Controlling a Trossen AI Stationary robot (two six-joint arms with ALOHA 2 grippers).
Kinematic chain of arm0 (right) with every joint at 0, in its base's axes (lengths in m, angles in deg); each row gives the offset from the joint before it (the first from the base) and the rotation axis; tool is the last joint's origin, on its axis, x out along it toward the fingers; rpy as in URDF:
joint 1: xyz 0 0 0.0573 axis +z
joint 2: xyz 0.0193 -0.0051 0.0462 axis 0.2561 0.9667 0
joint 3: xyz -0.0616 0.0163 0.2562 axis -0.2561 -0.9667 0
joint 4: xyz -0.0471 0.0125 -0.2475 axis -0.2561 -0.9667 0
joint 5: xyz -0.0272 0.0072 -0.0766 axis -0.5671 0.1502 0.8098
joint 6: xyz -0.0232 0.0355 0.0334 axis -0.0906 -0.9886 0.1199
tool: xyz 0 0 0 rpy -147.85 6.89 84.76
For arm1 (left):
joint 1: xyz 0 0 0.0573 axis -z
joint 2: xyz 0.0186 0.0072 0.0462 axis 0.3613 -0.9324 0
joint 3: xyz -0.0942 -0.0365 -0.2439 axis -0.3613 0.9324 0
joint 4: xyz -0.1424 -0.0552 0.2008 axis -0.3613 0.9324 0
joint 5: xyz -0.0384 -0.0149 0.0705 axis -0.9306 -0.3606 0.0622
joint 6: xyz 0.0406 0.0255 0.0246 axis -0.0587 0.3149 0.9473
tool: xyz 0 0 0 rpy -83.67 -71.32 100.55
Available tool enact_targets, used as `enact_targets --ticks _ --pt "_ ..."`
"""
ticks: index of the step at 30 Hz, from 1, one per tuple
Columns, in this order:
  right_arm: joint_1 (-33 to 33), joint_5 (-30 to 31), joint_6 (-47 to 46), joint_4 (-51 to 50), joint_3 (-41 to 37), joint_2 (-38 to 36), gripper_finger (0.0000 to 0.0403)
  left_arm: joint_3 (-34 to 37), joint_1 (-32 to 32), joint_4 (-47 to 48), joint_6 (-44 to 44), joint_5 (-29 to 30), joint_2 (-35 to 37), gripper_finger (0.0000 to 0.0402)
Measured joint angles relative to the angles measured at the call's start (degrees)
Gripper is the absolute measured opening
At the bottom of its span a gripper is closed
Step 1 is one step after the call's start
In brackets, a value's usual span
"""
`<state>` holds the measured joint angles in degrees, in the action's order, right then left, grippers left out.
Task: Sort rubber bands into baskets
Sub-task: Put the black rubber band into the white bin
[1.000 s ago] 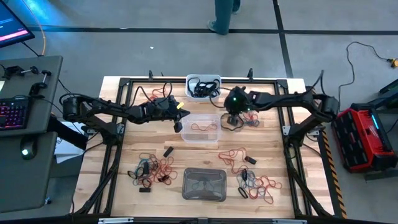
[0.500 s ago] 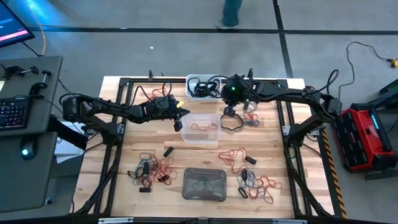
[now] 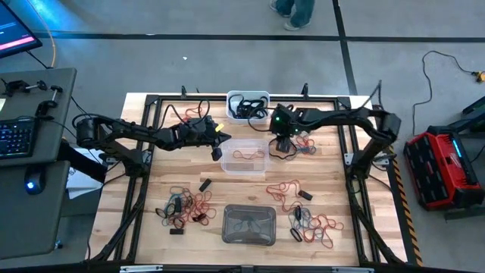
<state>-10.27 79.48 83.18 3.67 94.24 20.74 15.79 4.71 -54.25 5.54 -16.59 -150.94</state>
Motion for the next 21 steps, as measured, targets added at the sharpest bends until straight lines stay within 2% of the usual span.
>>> enact_targets --ticks 9,11,16,21 --pt "-0.8 -0.9 1.1 0.7 0.3 5.4 0.0129 0.0 0.0 0.5 0.0 0.0 0.0 0.0" --pt "-0.7 -0.9 1.2 0.6 0.3 5.3 0.0107 0.0 0.0 0.5 0.0 0.0 0.0 0.0" --pt "-0.8 -0.7 1.3 0.2 0.3 3.4 0.0014 0.0 0.0 0.4 0.0 0.0 0.0 0.0" --pt "-0.5 -0.7 -0.2 -2.5 3.5 0.7 0.0012 0.0 0.0 0.5 0.0 0.0 0.0 0.0"
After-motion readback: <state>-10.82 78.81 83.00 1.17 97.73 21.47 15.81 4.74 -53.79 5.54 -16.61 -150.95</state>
